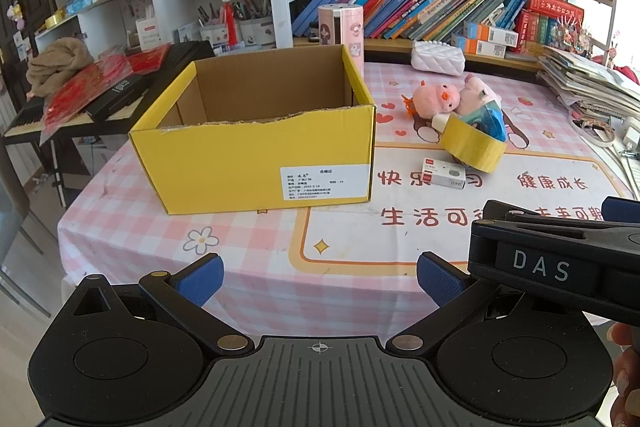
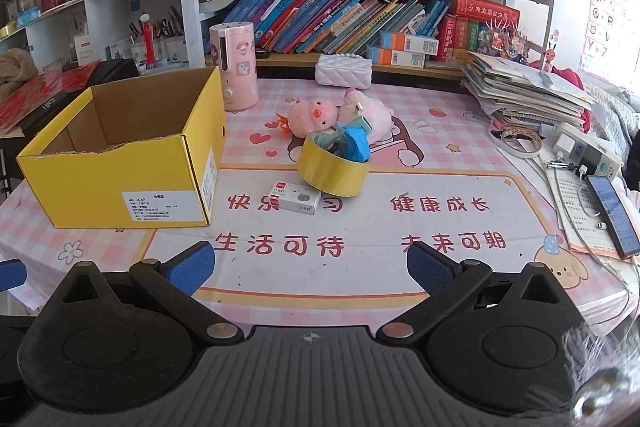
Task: Organize objects
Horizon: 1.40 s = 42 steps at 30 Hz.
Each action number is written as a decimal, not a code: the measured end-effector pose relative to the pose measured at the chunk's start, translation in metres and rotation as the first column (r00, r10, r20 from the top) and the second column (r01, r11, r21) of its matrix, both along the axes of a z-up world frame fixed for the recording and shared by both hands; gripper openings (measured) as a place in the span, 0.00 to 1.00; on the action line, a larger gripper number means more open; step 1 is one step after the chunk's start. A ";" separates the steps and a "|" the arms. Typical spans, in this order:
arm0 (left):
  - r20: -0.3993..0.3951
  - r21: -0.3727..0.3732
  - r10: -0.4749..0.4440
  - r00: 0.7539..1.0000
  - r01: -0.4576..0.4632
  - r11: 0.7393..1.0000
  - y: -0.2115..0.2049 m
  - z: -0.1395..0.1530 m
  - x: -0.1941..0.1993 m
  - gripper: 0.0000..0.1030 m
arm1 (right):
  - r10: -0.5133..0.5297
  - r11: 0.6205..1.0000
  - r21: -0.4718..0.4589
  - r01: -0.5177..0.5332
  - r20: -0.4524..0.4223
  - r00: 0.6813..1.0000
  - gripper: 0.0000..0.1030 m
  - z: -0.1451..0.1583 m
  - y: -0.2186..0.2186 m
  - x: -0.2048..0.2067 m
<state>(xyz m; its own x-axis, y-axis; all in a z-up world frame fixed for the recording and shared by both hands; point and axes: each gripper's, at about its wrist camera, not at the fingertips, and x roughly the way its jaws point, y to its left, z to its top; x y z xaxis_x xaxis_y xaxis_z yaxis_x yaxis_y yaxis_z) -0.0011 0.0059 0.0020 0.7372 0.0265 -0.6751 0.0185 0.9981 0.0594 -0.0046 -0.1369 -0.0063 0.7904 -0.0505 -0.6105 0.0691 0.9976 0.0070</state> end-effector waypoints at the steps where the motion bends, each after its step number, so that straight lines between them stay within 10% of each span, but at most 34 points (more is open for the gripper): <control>1: 0.000 0.000 0.000 1.000 0.000 1.000 0.000 0.000 0.000 1.00 | 0.000 1.000 0.000 0.000 0.000 1.000 1.00 0.000 0.000 0.000; 42: 0.009 -0.009 -0.014 1.000 0.014 1.000 0.002 0.003 0.002 1.00 | -0.003 1.000 -0.006 0.003 0.009 1.000 1.00 0.010 0.002 -0.003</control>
